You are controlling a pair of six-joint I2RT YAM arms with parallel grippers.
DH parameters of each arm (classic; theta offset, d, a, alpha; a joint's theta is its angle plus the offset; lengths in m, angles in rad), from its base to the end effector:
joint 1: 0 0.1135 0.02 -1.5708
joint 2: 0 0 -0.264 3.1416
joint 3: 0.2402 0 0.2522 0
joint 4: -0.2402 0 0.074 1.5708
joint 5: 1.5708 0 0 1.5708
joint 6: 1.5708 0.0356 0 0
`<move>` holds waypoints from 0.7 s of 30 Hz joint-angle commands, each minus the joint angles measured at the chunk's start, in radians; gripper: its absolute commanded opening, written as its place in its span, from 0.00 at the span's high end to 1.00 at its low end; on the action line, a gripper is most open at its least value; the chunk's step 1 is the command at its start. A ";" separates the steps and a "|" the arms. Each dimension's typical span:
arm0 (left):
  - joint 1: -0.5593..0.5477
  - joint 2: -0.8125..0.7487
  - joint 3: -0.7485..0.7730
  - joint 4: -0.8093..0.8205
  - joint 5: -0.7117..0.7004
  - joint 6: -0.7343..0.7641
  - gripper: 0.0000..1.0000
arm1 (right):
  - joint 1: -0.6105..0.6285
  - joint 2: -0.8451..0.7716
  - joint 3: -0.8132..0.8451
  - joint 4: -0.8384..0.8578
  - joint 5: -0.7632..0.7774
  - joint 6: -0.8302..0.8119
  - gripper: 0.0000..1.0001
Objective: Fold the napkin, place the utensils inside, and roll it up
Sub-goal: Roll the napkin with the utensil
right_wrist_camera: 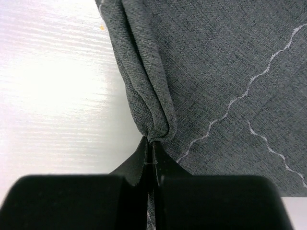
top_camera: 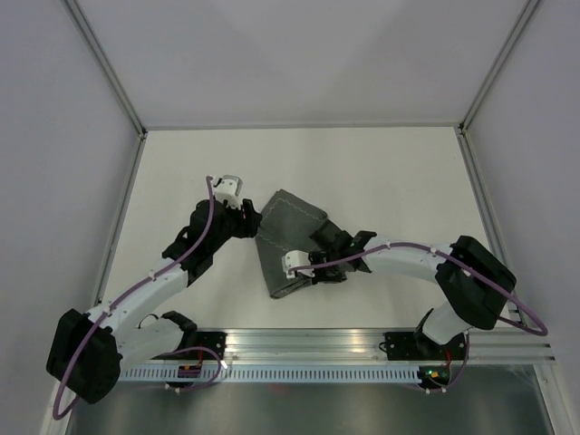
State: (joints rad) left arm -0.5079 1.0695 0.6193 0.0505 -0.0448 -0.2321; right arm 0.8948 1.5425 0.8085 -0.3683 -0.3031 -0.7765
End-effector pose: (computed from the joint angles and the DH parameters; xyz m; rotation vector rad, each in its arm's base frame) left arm 0.2111 -0.1157 0.2498 0.2450 1.9811 -0.4369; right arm 0.1690 0.2277 0.1615 -2.0371 1.7114 0.4428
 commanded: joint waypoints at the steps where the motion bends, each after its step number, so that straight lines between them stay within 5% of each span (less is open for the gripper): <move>1: -0.004 -0.098 -0.093 0.178 -0.099 -0.047 0.38 | -0.037 0.059 0.084 -0.129 -0.129 0.006 1.00; 10: -0.145 -0.218 -0.150 0.253 -0.279 0.120 0.36 | -0.138 0.253 0.283 -0.346 -0.275 -0.023 1.00; 14: -0.332 -0.224 -0.196 0.386 -0.442 0.282 0.35 | -0.174 0.320 0.385 -0.425 -0.336 -0.029 0.99; 21: -0.408 -0.451 -0.401 0.660 -0.564 0.398 0.32 | -0.220 0.419 0.480 -0.521 -0.409 -0.029 0.99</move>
State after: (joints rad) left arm -0.9077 0.7273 0.2848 0.4877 -0.5125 0.0639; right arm 0.6903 1.9308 1.2423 -0.8288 -0.6331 -0.7807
